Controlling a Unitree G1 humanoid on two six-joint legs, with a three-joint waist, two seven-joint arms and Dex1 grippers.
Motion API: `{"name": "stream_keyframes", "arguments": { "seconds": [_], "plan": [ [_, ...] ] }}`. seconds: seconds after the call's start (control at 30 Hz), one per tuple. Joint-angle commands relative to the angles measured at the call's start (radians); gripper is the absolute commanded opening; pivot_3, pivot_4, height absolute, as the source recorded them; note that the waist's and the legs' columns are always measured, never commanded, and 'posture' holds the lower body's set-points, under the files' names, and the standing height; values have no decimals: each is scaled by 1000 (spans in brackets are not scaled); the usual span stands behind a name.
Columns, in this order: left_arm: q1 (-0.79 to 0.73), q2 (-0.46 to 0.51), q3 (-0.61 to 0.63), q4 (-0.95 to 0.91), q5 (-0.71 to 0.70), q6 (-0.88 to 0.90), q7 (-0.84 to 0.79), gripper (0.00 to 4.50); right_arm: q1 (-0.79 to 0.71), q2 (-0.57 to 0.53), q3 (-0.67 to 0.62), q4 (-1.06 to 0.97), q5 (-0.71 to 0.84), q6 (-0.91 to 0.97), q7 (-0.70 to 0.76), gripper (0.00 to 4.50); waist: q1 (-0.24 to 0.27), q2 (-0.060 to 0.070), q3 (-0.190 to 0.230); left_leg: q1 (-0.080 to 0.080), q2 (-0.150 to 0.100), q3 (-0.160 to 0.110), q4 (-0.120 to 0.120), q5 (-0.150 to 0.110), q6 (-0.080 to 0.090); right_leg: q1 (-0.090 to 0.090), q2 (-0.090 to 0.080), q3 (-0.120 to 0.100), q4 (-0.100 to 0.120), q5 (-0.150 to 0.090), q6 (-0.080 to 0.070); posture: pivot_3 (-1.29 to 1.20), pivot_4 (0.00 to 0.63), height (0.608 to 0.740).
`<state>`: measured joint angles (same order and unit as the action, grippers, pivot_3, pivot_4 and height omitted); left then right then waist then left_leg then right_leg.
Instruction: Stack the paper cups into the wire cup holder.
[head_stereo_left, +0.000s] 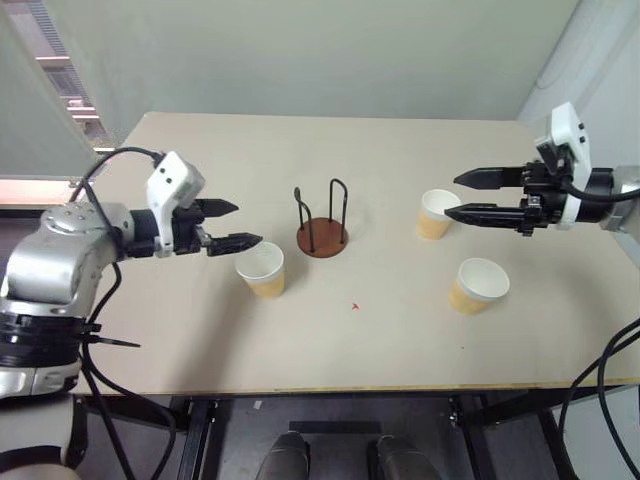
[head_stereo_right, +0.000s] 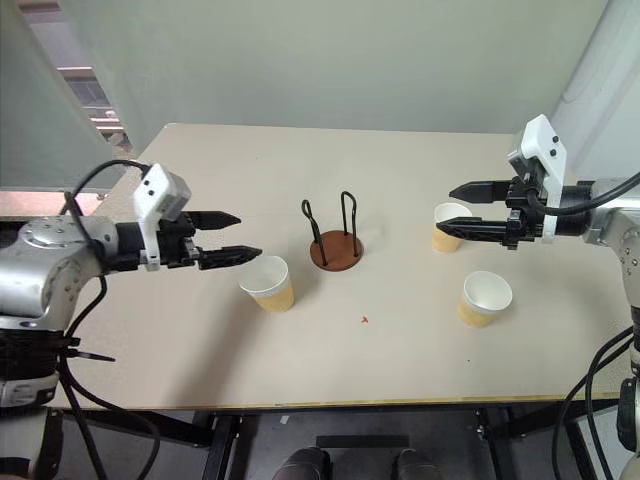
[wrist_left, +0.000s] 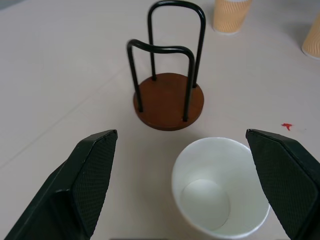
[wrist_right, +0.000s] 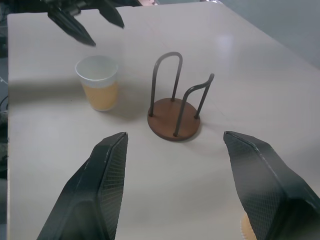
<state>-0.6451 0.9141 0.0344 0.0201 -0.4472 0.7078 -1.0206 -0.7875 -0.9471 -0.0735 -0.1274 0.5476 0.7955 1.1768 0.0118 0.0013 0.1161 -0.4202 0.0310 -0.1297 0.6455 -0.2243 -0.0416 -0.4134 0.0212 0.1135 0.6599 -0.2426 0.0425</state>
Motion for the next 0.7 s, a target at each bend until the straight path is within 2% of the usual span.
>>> {"name": "stream_keyframes", "arguments": {
  "seconds": [0.03, 0.3, 0.7],
  "plan": [
    [-38, -30, -23, 14, 41, -49, 14, 4439, -9, -14, -34, -42, 29, 11, -13, 3165, 1, 0, 0, 0, 0, 0, 0, 0, 0, 0, 0, 0, 0, 0, 0, 0, 150, 740],
    [-131, -132, -67, 102, 74, -83, 13, 4439, 33, -30, -71, -144, 124, 72, -25, 3165, 3, 0, 0, 0, -1, 0, 0, 0, 0, 1, 0, 0, 0, 0, 3, 0, 150, 740],
    [-170, -239, -112, 187, 131, -113, 42, 4439, 50, -44, -74, -171, 149, 85, -65, 3165, 4, 0, 0, 0, -1, 0, 2, 0, 0, 2, 0, 1, -1, 1, 7, 0, 150, 740]
  ]
}}
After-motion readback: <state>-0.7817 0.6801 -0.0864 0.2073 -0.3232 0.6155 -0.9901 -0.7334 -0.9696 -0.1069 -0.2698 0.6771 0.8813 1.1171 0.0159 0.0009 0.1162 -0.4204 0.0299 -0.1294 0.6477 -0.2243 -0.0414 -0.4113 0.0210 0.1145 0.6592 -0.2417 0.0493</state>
